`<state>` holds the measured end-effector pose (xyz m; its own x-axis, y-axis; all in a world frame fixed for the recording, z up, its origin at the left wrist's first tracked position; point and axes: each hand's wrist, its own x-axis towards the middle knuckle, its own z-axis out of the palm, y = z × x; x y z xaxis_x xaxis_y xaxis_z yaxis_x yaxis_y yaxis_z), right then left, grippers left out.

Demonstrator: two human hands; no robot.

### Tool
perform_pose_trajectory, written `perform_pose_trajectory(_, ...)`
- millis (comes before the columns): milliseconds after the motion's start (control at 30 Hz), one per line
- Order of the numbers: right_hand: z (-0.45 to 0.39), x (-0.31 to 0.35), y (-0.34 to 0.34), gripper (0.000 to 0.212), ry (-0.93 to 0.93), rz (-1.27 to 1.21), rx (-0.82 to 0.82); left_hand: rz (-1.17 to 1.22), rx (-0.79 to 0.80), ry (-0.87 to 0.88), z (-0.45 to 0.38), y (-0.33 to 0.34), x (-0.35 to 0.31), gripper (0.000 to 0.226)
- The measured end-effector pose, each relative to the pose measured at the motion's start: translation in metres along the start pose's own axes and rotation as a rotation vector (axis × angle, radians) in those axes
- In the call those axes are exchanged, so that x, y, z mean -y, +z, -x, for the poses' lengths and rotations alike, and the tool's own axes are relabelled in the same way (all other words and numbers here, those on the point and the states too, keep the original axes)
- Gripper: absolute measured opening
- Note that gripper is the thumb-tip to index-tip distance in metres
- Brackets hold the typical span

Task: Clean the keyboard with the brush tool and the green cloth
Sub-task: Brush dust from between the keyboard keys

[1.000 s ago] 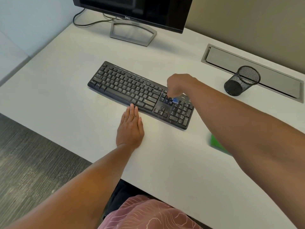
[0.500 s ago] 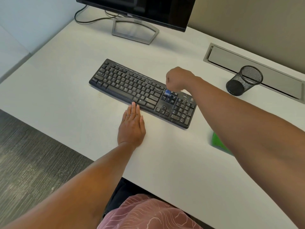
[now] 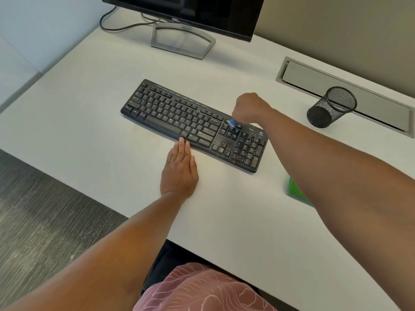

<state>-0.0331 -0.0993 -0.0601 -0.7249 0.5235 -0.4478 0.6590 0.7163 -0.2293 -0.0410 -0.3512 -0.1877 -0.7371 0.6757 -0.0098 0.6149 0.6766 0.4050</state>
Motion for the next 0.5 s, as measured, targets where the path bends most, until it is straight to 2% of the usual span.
perform_pose_trajectory(133,0.005,0.004,-0.004,0.023,0.037,0.076,0.038,-0.007,0.004,-0.006,0.000,0.000,-0.001,0.055)
perform_pose_trajectory(233,0.001,0.012,-0.009,0.016,-0.032,-0.015,-0.040,-0.012,0.000,-0.005,0.000,0.000,0.000,0.055)
perform_pose_trajectory(333,-0.008,0.014,-0.004,0.024,-0.101,-0.090,-0.086,-0.011,-0.003,-0.005,0.000,-0.001,-0.001,0.055)
perform_pose_trajectory(433,-0.004,0.012,-0.002,0.012,-0.091,0.130,0.000,-0.009,0.004,-0.003,0.000,0.000,-0.001,0.055)
perform_pose_trajectory(500,0.001,0.014,-0.007,0.021,-0.038,0.288,0.080,-0.005,0.005,-0.001,0.000,0.001,0.000,0.056)
